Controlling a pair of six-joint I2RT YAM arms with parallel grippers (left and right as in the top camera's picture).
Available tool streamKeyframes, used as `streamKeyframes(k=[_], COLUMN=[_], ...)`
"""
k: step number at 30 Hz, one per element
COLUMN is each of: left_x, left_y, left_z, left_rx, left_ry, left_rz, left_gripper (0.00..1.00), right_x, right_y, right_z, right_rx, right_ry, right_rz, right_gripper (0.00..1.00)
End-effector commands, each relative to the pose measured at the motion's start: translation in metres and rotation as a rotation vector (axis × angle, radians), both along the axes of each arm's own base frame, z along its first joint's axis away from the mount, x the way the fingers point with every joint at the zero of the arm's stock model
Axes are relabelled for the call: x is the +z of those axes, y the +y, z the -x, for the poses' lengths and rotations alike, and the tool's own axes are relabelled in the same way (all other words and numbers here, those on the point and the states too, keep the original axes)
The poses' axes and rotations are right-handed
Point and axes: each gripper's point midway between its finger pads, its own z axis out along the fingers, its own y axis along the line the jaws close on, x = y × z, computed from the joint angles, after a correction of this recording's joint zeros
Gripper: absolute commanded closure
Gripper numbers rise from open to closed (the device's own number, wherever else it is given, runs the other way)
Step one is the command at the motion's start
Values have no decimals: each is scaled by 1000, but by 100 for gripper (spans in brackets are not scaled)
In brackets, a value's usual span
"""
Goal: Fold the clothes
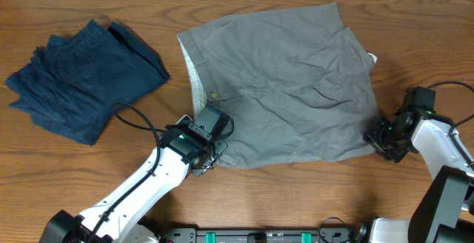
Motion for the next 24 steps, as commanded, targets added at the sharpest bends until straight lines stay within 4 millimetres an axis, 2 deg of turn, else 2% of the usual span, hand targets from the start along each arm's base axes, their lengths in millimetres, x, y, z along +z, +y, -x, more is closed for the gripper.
streamKeyframes(k=[1,3,8,11,14,17,21,24], left_x=[0,0,3,19,45,76,117,144], left_y=[7,7,7,6,9,13,19,24], left_z=[-1,-1,-2,-2,1,8,16,24], left_rx=[-9,-15,-76,-182,-262,-309,-308,-298], left_ry=[-14,-15,-32,-67,-109,-177,-308,-419], left_rz=[-34,-35,-44,-57,-62,-49,8,59], left_gripper=[94,94,94,94,94,94,94,94], right_x=[-4,-6,-5,13,45,90,148,180], right_y=[-1,0,2,-3,-15,-34,-54,-58], right_z=[5,10,20,21,18,16,28,39], right_rx=[-44,-44,-29,-23,-36,-55,-68,-53], right_ry=[28,44,75,59,8,-74,-163,-207], right_rz=[7,4,-2,4,24,67,134,176], right_gripper=[81,99,99,99,99,99,99,99])
